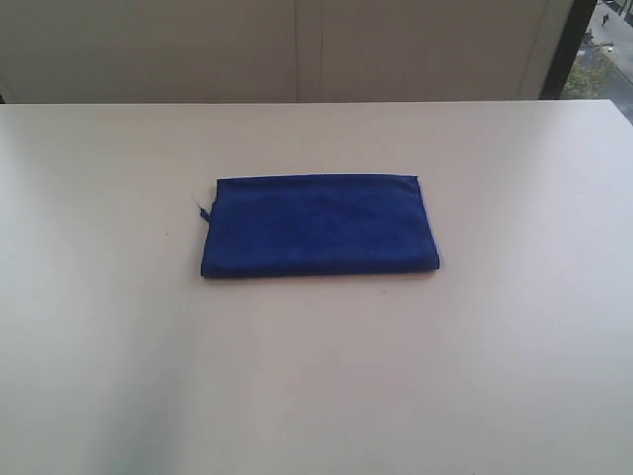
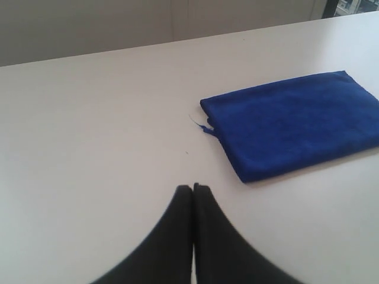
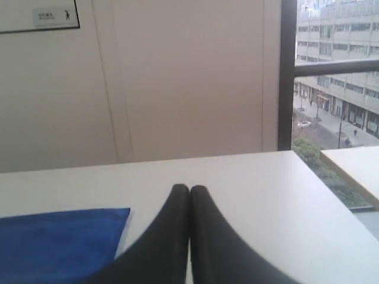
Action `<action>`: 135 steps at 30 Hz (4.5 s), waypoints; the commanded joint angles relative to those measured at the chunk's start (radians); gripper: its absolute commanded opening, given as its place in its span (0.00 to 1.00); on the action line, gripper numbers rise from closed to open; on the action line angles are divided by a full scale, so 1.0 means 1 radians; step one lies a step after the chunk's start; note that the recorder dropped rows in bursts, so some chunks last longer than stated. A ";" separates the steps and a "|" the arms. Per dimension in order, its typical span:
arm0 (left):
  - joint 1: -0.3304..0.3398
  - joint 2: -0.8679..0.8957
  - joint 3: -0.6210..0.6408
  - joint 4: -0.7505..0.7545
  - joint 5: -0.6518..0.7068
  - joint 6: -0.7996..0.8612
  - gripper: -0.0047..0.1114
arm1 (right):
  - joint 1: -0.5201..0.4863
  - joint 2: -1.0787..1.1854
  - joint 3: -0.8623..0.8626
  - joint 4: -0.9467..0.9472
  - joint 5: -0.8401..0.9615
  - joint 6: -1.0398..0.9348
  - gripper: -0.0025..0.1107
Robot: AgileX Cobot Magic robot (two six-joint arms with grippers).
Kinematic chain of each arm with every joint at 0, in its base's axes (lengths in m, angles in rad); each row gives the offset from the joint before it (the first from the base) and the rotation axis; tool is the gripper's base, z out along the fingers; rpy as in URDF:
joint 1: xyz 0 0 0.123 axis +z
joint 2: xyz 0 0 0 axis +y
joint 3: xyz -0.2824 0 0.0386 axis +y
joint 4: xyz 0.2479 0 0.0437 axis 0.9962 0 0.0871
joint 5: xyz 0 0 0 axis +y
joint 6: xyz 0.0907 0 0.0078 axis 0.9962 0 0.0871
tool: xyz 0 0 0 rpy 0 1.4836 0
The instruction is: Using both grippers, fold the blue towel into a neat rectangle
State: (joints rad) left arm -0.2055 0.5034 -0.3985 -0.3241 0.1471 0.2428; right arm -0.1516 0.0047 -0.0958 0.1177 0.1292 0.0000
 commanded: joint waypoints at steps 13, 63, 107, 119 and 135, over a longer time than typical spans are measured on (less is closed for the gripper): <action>0.003 -0.003 0.004 -0.012 0.002 0.000 0.04 | -0.008 -0.005 0.096 -0.111 0.034 0.000 0.02; 0.003 -0.003 0.004 -0.012 0.002 0.000 0.04 | -0.008 -0.005 0.096 -0.138 0.215 0.000 0.02; 0.194 -0.491 0.392 -0.023 0.222 -0.003 0.04 | -0.008 -0.005 0.096 -0.138 0.215 0.000 0.02; 0.194 -0.498 0.398 -0.059 0.220 -0.003 0.04 | -0.008 -0.005 0.096 -0.138 0.215 0.000 0.02; 0.194 -0.503 0.398 0.080 0.191 -0.049 0.04 | -0.008 -0.005 0.096 -0.138 0.215 0.000 0.02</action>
State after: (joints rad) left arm -0.0140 0.0049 -0.0065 -0.2824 0.3436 0.2334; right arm -0.1571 0.0047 -0.0050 -0.0091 0.3458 0.0000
